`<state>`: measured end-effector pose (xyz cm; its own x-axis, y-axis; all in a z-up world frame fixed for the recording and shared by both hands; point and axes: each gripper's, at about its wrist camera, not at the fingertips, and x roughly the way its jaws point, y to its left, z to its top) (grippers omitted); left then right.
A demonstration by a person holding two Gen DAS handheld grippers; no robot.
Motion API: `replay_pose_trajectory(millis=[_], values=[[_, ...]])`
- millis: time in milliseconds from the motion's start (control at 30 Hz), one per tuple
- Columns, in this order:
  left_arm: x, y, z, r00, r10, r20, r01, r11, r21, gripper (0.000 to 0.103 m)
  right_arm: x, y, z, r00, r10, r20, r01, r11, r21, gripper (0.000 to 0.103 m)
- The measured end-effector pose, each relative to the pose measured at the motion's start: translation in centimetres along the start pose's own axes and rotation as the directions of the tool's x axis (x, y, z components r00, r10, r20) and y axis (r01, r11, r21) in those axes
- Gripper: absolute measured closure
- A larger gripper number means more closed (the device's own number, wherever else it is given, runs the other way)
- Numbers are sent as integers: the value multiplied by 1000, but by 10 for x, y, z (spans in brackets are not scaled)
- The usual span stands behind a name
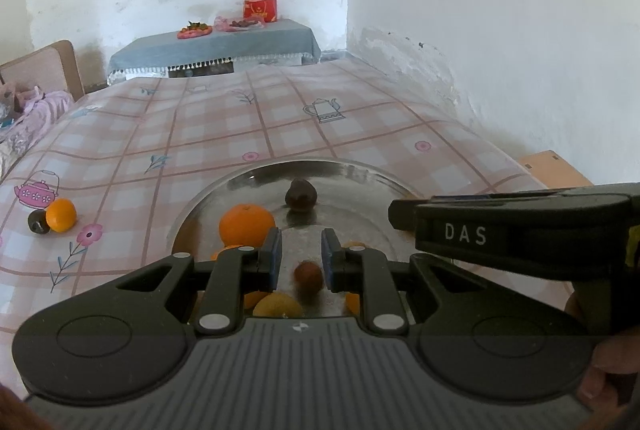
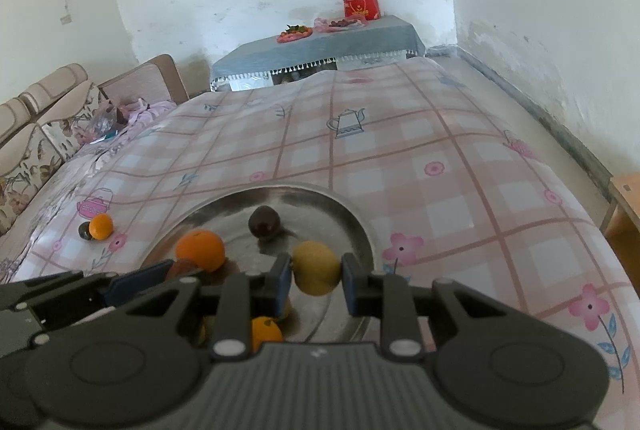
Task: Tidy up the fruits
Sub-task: 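Open left gripper to drop the brown fruit while right gripper drops the yellow-green fruit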
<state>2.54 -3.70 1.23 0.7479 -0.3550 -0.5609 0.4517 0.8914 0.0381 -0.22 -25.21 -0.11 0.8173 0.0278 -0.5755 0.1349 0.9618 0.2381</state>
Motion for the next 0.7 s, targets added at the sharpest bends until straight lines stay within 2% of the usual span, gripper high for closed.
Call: replay_pose_trajectory(millis=[100, 333, 467, 700], values=[[-2, 1, 0, 1000, -1, 8, 1, 1000, -2, 72, -2, 1, 0, 1000, 6, 12, -6, 1000, 2, 77], [-10, 7, 2, 999, 18, 32, -17, 999, -29, 51, -9, 6, 3, 1000, 11, 28, -11, 1000, -14, 77], [-15, 13, 2, 998, 37, 45, -35, 998, -42, 46, -13, 10, 5, 999, 14, 38, -14, 1000, -19, 75], [-23, 31, -1, 995, 90, 51, -86, 993, -78, 41, -16, 27, 7, 998, 33, 44, -31, 998, -47, 65]])
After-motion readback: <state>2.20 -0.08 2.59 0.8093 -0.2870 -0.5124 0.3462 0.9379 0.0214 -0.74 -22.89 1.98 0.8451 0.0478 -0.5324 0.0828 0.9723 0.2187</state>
